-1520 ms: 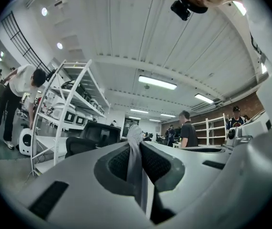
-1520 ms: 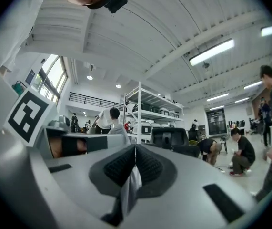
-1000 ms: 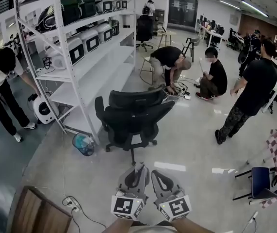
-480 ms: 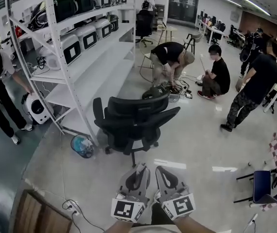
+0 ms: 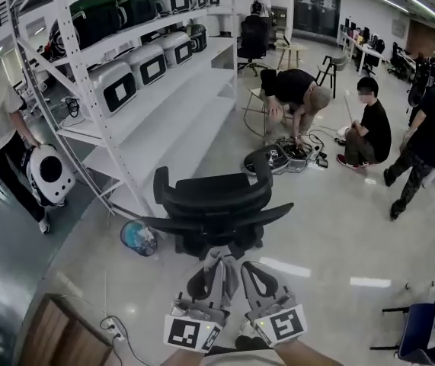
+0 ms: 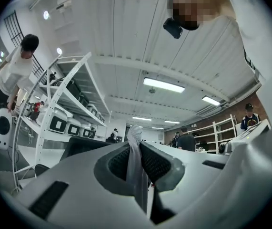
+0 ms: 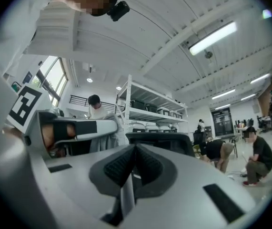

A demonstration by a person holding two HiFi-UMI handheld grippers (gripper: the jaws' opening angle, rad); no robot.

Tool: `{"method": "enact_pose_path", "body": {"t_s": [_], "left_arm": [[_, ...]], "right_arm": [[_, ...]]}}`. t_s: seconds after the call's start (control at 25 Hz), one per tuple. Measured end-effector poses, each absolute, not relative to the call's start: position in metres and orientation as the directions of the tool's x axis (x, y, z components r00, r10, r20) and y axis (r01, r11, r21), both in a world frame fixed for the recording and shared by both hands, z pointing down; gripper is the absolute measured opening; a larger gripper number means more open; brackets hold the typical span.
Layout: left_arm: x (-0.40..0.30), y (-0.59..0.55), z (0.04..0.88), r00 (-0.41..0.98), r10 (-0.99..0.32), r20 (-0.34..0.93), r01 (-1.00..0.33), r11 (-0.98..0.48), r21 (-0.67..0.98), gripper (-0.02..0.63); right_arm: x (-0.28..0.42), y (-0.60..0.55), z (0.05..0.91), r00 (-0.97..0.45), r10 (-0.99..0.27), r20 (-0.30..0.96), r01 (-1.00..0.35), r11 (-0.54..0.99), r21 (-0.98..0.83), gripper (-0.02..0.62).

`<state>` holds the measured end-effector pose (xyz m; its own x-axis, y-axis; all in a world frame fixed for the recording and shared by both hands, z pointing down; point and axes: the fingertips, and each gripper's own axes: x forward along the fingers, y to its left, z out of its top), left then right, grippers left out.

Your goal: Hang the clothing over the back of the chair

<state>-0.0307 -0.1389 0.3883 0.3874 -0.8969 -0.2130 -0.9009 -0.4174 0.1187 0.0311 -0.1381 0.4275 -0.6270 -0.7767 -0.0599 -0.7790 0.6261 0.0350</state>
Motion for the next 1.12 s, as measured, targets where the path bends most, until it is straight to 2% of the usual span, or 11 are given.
{"method": "enact_pose_path", "body": {"t_s": [0.12, 0.32, 0.8, 1.12], "left_arm": [[-0.019, -0.161, 0.384, 0.379, -0.902, -0.207, -0.911, -0.403, 0.089, 0.029], [-0.007, -0.186, 0.382, 0.374, -0.910, -0.178, -0.916, -0.393, 0.081, 0.029], [-0.003, -0.234, 0.329, 0.389, -0.881, -0.271, -0.915, -0.403, -0.004, 0.029], [-0.028, -0.267, 0.279, 0.396, -0.851, -0.345, -0.916, -0.393, -0.082, 0.029]], "right_arm": [[0.038, -0.169, 0.423, -0.645, -0.758, -0.095, -0.761, 0.648, -0.003, 0.015], [0.044, -0.199, 0.430, -0.661, -0.747, -0.070, -0.748, 0.663, -0.013, 0.015], [0.042, -0.251, 0.389, -0.566, -0.815, -0.126, -0.825, 0.559, 0.087, 0.015], [0.007, -0.248, 0.376, -0.580, -0.805, -0.129, -0.814, 0.564, 0.138, 0.015]]}}
